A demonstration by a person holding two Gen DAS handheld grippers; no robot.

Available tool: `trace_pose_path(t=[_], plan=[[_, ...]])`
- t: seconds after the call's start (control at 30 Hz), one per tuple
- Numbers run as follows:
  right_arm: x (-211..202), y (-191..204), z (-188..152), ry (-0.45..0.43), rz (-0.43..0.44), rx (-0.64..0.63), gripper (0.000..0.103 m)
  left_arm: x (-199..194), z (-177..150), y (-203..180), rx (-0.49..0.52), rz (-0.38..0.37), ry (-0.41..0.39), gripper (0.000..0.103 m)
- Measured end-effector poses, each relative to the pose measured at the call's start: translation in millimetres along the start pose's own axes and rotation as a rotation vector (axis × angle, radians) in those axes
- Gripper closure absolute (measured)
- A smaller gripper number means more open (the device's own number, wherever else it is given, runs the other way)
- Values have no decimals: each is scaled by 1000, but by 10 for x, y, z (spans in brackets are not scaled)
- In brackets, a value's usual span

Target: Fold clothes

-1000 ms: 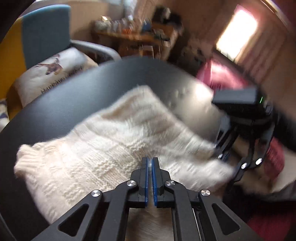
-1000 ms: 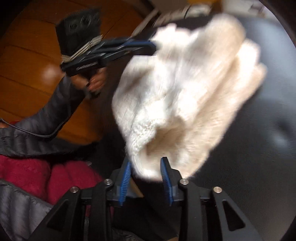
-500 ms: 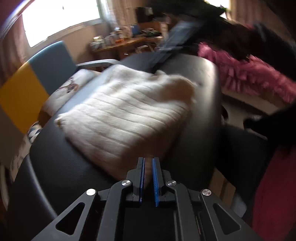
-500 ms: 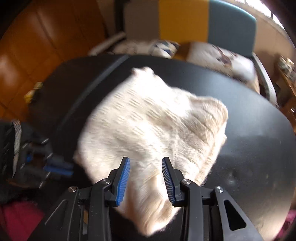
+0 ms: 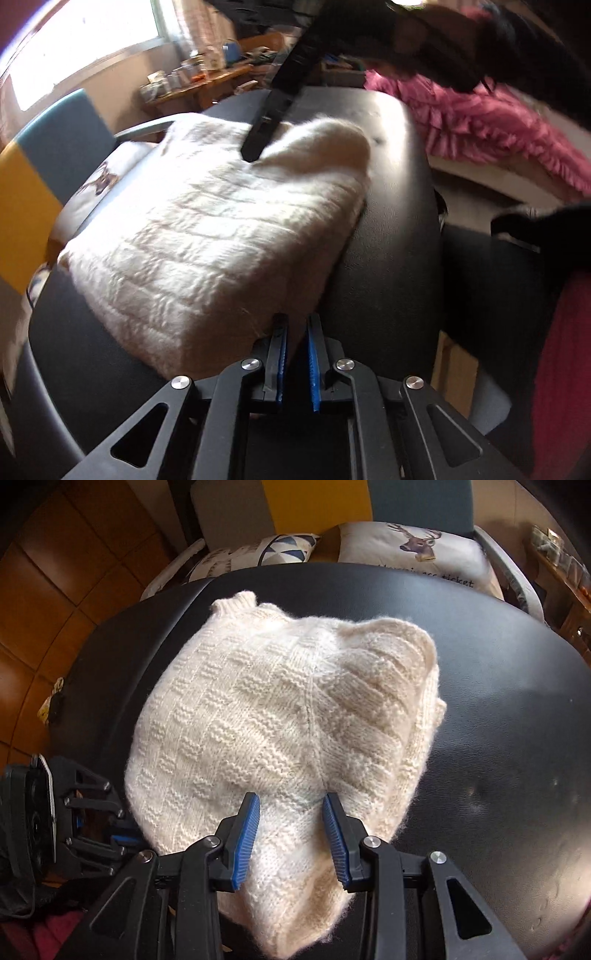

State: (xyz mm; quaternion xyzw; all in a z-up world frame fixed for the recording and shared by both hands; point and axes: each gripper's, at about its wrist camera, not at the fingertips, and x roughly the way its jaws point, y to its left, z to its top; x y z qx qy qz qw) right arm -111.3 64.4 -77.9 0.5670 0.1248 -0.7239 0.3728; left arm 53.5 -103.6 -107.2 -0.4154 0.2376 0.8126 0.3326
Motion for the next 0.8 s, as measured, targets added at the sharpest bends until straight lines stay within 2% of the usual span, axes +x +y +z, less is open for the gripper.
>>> trace_pose_path(t=[0.1, 0.17, 0.23, 0.3, 0.33, 0.5, 0.53, 0.63, 0.7, 0.77, 0.8], plan=[[53, 7, -37, 13, 4, -12, 67, -68, 7, 71, -44, -41, -22, 92], [69, -21, -57, 11, 26, -2, 67, -161, -27, 111, -79, -60, -49, 87], [75, -58, -77, 7, 44, 12, 67, -218, -53, 172, -137, -71, -59, 87], [70, -82, -95, -1, 63, 23, 67, -267, -79, 229, -199, -80, -80, 76], [69, -86, -99, -3, 68, 26, 67, -275, -89, 244, -215, -68, -84, 61], [73, -51, -87, 0, 58, 32, 67, -92, -20, 198, -205, 31, -43, 60], [56, -32, -70, -5, 50, 36, 67, -35, 3, 169, -190, 65, -30, 62], [-120, 55, -17, -69, 50, 6, 67, 58, 22, 82, -161, 162, -15, 90], [-215, 148, 7, -106, 3, -54, 67, 19, 1, 44, -158, 178, -26, 93], [-188, 236, -6, -96, -102, -134, 67, -65, -45, -36, -114, 181, -31, 94], [-129, 263, -19, -76, -180, -174, 67, -106, -67, -76, -92, 182, -33, 94]])
